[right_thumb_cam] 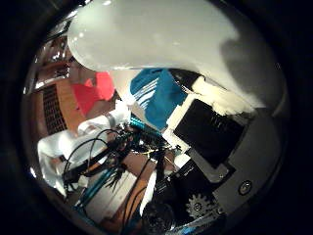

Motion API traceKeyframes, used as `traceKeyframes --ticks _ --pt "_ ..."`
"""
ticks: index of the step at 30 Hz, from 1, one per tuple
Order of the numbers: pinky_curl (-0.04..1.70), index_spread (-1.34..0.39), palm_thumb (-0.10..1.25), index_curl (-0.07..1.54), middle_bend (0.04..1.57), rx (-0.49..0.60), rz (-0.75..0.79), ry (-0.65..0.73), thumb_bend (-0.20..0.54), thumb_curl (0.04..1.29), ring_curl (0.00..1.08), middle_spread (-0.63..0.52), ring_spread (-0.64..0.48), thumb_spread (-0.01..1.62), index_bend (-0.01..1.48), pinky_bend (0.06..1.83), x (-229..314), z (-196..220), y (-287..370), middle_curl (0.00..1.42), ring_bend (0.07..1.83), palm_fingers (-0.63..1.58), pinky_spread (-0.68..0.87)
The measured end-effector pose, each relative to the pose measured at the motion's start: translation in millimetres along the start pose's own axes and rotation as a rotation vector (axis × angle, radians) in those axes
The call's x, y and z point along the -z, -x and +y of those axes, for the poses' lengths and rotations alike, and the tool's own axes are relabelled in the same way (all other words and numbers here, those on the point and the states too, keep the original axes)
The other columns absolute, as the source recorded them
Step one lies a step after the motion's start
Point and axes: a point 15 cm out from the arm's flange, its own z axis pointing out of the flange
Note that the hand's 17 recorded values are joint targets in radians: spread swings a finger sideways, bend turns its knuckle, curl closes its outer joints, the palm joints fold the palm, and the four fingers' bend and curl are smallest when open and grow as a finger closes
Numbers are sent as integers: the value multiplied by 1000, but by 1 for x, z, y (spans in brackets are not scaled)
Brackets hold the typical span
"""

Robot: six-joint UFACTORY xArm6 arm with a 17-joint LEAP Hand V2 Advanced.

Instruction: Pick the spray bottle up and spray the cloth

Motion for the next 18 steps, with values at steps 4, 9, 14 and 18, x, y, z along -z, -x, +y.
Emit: traceKeyframes --ticks 4,9,14,18 --pt "1340 -185 1004 760 1407 21 45 39 -13 721 732 -103 -210 1018 1198 1044 -6 -8 14 695 1371 1132 -169" --pt "1345 -184 1009 757 1406 47 77 85 -14 716 738 -103 -214 1025 1199 1040 -17 -20 37 694 1365 1134 -171" --pt "1349 -185 1012 754 1407 67 96 136 -13 708 742 -103 -215 1033 1192 1039 -31 -32 49 694 1363 1133 -173" --pt "1351 -186 1011 756 1409 71 97 153 -14 703 745 -103 -216 1038 1195 1037 -37 -37 53 693 1361 1134 -174"
